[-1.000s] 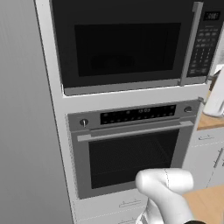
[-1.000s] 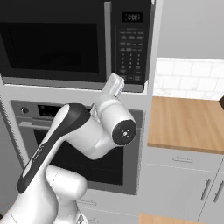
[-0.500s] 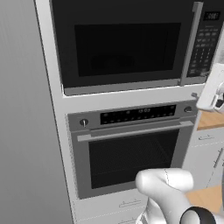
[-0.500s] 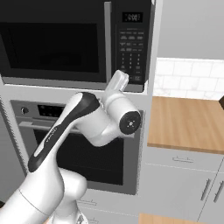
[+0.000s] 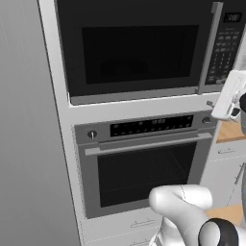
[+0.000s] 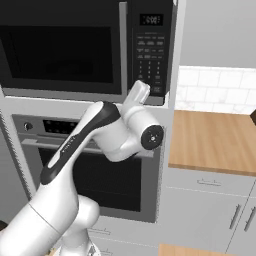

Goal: Pick the lime from the sink and place it in the bowl. Then pick the bowl and place it in the microwave. Then close the microwave door and press the start button.

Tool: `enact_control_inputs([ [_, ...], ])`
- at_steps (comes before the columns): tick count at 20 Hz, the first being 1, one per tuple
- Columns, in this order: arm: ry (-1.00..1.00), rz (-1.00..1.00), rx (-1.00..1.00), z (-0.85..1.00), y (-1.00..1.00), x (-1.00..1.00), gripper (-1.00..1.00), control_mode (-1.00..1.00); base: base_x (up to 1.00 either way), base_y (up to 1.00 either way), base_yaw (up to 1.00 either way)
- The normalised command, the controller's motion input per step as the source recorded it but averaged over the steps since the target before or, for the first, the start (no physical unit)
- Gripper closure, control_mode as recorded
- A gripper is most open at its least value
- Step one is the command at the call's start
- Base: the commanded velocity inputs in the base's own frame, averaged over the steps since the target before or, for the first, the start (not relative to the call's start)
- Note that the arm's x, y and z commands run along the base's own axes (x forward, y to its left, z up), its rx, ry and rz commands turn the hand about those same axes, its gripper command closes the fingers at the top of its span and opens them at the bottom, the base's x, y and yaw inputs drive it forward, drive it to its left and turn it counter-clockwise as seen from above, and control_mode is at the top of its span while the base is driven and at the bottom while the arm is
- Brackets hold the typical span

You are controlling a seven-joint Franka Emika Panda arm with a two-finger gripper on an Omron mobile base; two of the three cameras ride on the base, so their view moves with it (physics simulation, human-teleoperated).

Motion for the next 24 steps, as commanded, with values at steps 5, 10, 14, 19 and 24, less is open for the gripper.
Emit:
enact_control_inputs([
  [5,-0.03,0.0,0.0,-0.03,-0.08,0.26,-1.0,-1.0,0.0,0.0,0.0],
  [10,-0.02,0.0,0.0,-0.09,-0.07,0.21,-1.0,-1.0,0.0,0.0,0.0],
  [14,-0.01,0.0,0.0,-0.11,-0.01,0.28,-1.0,-1.0,0.0,0.0,0.0],
  [19,-0.01,0.0,0.0,-0.09,0.0,0.32,-1.0,-1.0,0.0,0.0,0.0],
  [24,-0.01,0.0,0.0,-0.04,-0.02,0.25,-1.0,-1.0,0.0,0.0,0.0],
])
